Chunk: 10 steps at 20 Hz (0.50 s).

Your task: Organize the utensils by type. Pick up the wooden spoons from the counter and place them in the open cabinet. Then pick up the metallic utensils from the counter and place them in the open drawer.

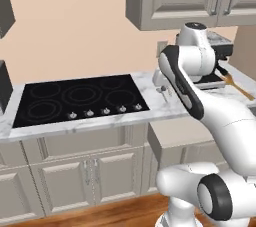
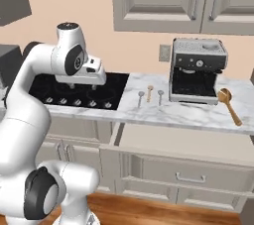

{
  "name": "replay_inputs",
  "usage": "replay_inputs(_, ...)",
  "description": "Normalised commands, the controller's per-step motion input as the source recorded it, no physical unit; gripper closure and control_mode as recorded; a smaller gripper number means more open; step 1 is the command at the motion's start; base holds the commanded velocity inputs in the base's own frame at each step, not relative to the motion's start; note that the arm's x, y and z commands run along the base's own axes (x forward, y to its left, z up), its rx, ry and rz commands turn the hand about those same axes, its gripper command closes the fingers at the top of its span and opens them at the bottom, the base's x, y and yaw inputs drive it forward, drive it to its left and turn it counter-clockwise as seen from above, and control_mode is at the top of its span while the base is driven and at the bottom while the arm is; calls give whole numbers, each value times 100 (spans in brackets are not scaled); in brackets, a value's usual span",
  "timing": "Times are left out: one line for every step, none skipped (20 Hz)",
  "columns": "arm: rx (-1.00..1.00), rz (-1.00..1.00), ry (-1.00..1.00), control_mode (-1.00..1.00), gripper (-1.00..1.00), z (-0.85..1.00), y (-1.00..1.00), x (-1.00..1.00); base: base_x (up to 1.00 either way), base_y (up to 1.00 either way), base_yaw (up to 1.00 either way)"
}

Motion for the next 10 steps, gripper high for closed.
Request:
replay_inputs(0,0,0,100,-100,0,0,0,-27,6,-29)
replay_inputs(0,0,0,100,-100,0,0,0,-21,6,-31)
replay_inputs(0,0,0,100,-100,0,0,0,-21,7,-33)
replay_inputs(0,0,0,100,-100,0,0,0,-23,6,-36)
replay_inputs(0,0,0,100,-100,0,0,0,-29,5,-40)
replay_inputs(0,0,0,100,-100,0,0,0,-29,4,-44)
replay_inputs(0,0,0,100,-100,0,0,0,-34,1,-48)
replay_inputs(0,0,0,100,-100,0,0,0,-37,0,-50)
replay_inputs(0,0,0,100,-100,0,0,0,-40,0,-52)
replay_inputs(0,0,0,100,-100,0,0,0,-32,0,-53)
